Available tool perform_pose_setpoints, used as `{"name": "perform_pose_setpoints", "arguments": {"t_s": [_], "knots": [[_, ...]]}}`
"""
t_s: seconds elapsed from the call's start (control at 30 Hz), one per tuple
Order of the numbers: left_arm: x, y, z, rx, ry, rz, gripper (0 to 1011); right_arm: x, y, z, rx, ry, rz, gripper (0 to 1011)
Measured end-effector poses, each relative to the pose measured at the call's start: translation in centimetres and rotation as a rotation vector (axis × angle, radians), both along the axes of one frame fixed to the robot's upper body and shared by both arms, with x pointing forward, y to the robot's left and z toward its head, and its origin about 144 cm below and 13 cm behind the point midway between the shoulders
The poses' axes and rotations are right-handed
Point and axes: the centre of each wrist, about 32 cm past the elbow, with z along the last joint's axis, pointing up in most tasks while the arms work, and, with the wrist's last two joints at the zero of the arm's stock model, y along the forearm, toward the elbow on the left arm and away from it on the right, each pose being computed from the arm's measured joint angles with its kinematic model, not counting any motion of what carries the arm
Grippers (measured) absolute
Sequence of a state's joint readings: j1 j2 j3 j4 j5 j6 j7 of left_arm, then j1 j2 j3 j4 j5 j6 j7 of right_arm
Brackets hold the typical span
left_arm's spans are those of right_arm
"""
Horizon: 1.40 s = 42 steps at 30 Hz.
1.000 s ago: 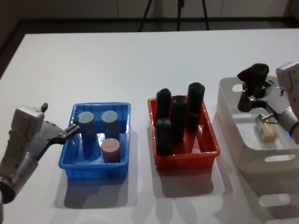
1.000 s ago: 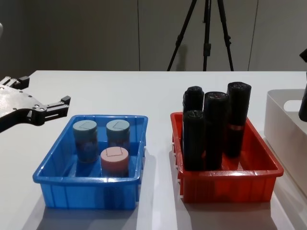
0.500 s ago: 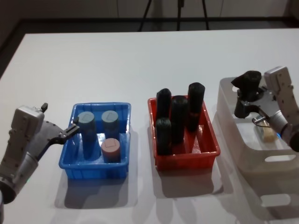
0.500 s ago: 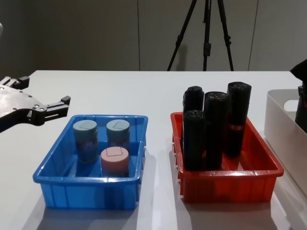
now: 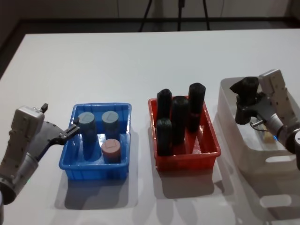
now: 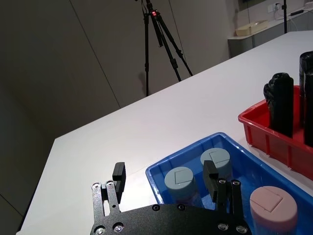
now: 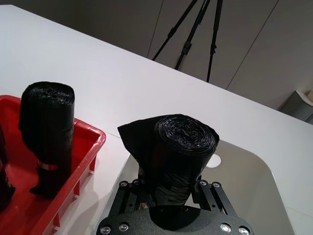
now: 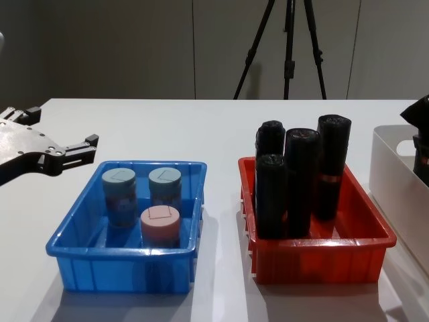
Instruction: Pick the cotton swabs from the blue box and place them into the white box.
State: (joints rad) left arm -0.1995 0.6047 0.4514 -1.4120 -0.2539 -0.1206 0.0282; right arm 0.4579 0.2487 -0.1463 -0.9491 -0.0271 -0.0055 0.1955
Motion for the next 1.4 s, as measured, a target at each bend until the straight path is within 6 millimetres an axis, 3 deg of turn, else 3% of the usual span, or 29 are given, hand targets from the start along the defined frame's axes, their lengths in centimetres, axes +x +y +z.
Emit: {"name": "perform_pose_setpoints", "arguments": {"t_s": [0.7, 1.23, 1.4], "knots": [[0.0, 0.0, 0.0, 0.0, 0.0, 0.0, 1001, 0.11, 0.07, 0.02, -0.001, 0.016, -0.014, 515], [0.0, 0.0, 0.0, 0.0, 0.0, 0.0, 1002, 0.08, 0.07, 0.02, 0.0, 0.014, -0.011, 976], [0.0, 0.0, 0.0, 0.0, 0.0, 0.0, 1001, 0.07, 0.07, 0.0, 0.0, 0.014, -0.011, 1001]]}}
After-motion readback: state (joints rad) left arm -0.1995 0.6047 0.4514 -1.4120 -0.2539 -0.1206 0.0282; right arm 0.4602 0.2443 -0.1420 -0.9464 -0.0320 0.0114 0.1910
